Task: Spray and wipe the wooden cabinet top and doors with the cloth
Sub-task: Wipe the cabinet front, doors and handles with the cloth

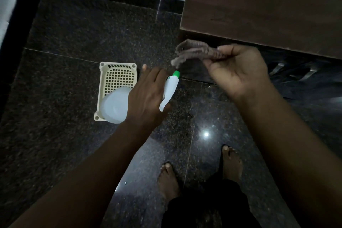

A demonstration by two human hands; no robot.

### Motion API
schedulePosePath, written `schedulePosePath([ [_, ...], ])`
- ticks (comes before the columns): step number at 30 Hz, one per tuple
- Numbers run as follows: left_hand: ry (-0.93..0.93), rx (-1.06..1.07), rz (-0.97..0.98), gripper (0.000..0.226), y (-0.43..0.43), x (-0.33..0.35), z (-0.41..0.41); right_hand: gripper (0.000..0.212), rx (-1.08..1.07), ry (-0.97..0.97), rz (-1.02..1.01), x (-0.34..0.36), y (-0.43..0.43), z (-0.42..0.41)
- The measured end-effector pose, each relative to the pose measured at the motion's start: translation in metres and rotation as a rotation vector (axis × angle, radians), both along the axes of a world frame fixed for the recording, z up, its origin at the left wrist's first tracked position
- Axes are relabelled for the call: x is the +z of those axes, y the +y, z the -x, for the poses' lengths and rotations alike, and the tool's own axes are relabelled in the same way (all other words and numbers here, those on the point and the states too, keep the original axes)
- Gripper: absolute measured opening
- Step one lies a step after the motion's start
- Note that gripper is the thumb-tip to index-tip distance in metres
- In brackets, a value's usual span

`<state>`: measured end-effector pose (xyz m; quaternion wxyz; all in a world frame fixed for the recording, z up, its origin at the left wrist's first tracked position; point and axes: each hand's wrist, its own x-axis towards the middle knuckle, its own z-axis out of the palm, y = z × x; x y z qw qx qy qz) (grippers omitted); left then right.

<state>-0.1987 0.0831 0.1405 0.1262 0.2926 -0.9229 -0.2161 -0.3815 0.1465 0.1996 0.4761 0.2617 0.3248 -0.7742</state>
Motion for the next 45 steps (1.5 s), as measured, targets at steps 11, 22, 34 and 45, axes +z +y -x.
schedulePosePath([
  [11, -0.069, 0.019, 0.017, 0.029, -0.013, -0.007, -0.009, 0.045, 0.138, -0.032, -0.203, -0.017, -0.036, 0.005],
  [22, -0.116, 0.029, 0.011, 0.037, -0.017, -0.004, -0.009, 0.07, 0.039, -0.033, -0.048, 0.027, -0.024, 0.015],
  [34, -0.099, 0.043, 0.044, 0.039, -0.02, -0.007, -0.005, 0.082, 0.128, 0.009, -0.139, -0.043, -0.04, 0.001],
  [45, -0.055, 0.025, 0.02, 0.03, -0.021, -0.002, 0.009, 0.051, 0.067, -0.004, -0.141, -0.017, -0.01, 0.026],
])
